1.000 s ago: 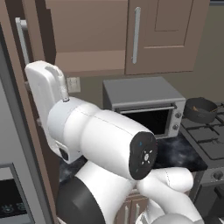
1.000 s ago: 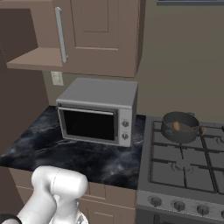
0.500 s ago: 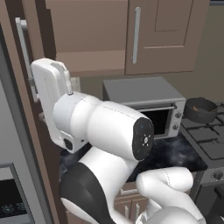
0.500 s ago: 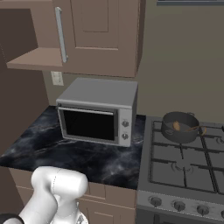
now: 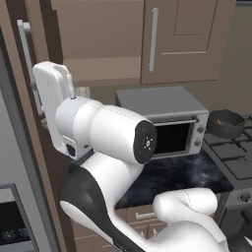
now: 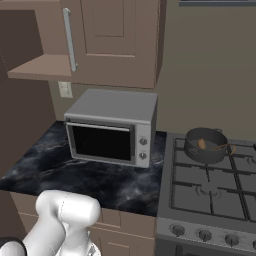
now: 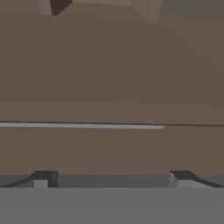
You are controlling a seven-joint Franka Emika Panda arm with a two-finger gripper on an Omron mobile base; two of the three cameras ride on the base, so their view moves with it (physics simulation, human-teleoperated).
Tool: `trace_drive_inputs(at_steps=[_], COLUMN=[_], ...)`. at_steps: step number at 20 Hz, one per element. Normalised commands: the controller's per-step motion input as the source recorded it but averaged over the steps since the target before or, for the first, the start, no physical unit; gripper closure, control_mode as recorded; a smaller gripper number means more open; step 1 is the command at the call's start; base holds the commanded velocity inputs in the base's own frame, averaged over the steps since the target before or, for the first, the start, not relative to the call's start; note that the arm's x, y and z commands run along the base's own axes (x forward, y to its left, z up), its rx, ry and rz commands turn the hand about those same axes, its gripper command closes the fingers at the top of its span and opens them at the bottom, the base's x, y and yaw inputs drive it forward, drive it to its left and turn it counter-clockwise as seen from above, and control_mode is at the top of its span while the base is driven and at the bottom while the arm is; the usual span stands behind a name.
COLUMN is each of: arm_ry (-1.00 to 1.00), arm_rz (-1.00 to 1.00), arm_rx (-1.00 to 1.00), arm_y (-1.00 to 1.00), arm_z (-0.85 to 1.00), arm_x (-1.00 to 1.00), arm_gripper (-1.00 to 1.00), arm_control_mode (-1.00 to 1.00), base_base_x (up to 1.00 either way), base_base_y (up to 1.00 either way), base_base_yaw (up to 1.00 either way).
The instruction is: Open the cabinet and move the ladle to the pot. Then close the cabinet.
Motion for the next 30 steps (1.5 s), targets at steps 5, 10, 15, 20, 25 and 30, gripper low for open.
trace_drive_inputs(at_steps=[5,10,15,20,25,30], arm_ry=[0.0,0.0,0.0,0.0,-0.01,-0.01], arm_rz=[0.01,0.0,0.0,0.0,-0.03,-0.11], arm_rx=[0.01,0.0,0.0,0.0,0.0,0.0], arm_y=[0.0,0.0,0.01,0.03,-0.09,-0.26], arm_z=[0.0,0.0,0.0,0.0,-0.03,-0.05], arm_x=[0.19,0.44,0.47,0.5,0.39,0.49], arm_gripper=[-1.0,-1.0,-1.0,-1.0,-1.0,-1.0], arm_control_mode=[-1.0,-1.0,-1.0,-1.0,-1.0,-1.0], base_base_x=[0.0,0.0,0.0,0.0,0.0,0.0], base_base_y=[0.0,0.0,0.0,0.0,0.0,0.0], base_base_yaw=[0.0,0.0,0.0,0.0,0.0,0.0])
